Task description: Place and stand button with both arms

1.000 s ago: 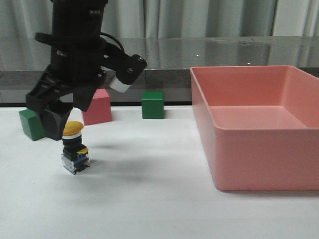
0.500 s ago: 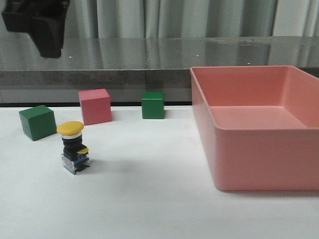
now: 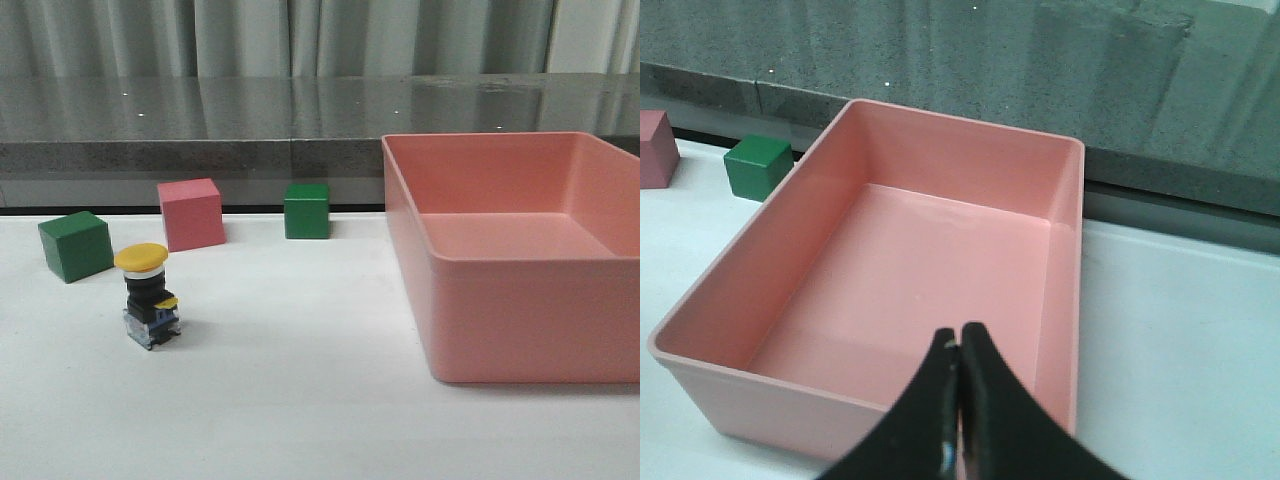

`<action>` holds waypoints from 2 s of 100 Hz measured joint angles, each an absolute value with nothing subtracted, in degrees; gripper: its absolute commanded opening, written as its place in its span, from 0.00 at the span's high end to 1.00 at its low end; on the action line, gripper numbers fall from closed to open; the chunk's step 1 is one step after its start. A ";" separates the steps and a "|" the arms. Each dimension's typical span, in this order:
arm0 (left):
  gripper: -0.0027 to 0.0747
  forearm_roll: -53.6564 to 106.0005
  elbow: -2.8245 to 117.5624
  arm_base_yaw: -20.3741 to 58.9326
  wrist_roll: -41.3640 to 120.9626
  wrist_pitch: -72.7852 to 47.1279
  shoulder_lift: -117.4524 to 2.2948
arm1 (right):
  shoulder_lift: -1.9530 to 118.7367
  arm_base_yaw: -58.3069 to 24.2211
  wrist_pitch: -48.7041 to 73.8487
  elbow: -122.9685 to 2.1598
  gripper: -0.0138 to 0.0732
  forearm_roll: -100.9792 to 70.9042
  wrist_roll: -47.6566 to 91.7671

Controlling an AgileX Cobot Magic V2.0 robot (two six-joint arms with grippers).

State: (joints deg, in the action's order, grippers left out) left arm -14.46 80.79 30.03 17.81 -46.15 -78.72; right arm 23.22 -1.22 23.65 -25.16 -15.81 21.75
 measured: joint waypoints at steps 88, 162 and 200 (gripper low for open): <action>0.99 4.17 24.20 20.61 17.35 -4.60 -36.93 | 23.22 -1.22 23.65 -25.16 0.91 -15.81 21.75; 0.99 5.67 23.99 19.93 17.35 -5.84 -36.58 | 23.22 -1.22 23.65 -25.16 0.91 -15.81 21.75; 0.99 4.09 14.83 8.77 12.26 -5.84 -23.00 | 23.22 -1.22 23.65 -25.16 0.91 -15.81 21.75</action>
